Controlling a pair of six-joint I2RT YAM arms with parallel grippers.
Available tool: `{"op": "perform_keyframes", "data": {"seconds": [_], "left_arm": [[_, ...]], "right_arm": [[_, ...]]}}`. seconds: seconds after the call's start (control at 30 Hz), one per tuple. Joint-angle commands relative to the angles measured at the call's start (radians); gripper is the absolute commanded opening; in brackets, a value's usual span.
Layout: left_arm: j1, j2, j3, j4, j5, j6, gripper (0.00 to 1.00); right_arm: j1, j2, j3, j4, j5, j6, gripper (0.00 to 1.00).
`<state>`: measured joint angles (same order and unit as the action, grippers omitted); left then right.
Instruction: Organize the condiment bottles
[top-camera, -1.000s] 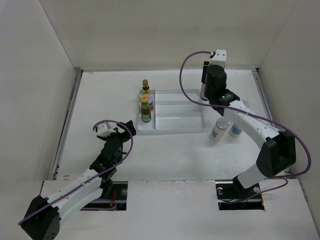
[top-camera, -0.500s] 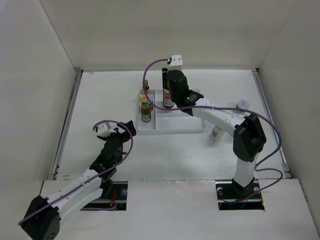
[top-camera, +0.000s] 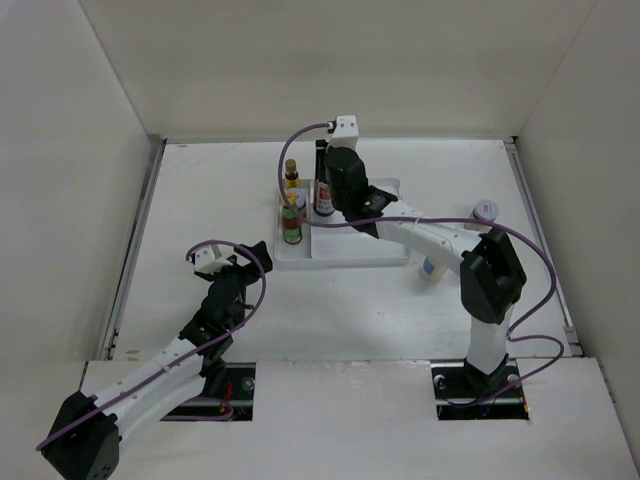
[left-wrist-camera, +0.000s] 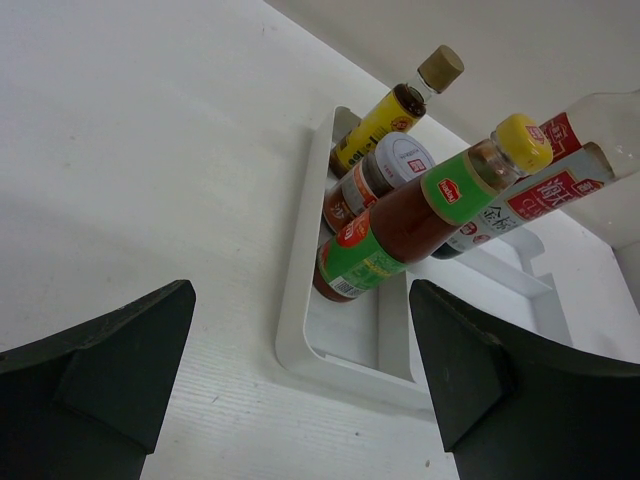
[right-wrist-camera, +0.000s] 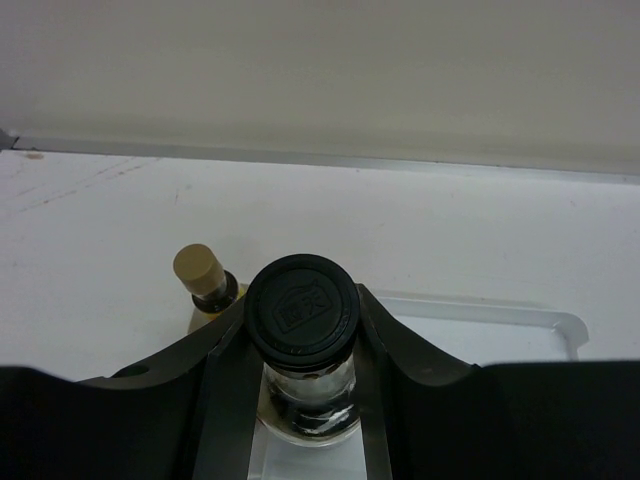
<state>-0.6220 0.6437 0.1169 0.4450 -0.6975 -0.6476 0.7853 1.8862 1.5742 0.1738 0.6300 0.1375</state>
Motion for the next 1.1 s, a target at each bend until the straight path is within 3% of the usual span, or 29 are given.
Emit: {"op": "perform_keyframes", "data": {"seconds": [0.0,0.83,1.07], "left_arm": [[0.006,-0.001,-0.005,0.049,0.012,-0.009,0.89],[0.006,0.017,-0.003,0.057,0.016,-0.014,0.89],[0.006,0.027,-0.003,0.063,0.016,-0.015,0.89]], "right_arm": [[0.027,-0.058,-0.028,0.116,0.019,0.051,0.29],[0.079,-0.226,-0.207,0.199,0.073,0.016,0.29],[0.079,-0.193,-0.214,0.191,0.057,0.008,0.31]]}}
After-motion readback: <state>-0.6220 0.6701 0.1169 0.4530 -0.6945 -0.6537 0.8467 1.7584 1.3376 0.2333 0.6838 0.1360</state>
